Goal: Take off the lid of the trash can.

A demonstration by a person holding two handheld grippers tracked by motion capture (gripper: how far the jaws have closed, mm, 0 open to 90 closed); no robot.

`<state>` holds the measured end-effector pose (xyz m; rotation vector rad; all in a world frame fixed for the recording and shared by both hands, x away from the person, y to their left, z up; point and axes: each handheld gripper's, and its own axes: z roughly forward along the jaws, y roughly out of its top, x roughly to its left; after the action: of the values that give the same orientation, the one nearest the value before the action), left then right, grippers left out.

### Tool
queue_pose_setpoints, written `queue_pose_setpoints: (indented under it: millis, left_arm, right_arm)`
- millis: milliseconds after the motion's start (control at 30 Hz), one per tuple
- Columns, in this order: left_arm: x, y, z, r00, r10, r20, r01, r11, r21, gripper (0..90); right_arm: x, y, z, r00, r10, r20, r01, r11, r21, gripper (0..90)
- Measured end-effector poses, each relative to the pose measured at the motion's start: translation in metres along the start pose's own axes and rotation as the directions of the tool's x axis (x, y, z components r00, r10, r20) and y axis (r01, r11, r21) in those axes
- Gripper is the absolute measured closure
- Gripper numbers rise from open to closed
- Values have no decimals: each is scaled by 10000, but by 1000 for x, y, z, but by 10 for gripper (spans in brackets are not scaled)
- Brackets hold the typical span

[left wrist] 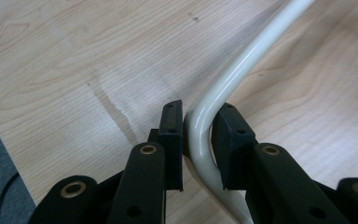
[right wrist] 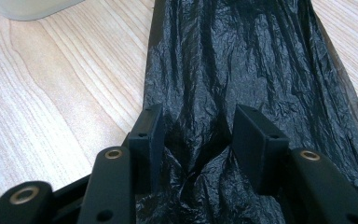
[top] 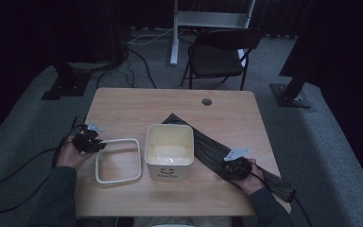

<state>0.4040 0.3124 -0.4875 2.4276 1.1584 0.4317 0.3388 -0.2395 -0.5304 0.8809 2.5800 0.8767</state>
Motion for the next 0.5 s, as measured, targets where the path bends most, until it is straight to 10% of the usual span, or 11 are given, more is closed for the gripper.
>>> queue_pose_setpoints:
  millis: [500]
  left_arm:
    - [-9,8,28,9951,307,-936,-235,9968,767,640]
  right_arm:
    - [0,-1,-1,10000,13,2,-13,10000,7,533]
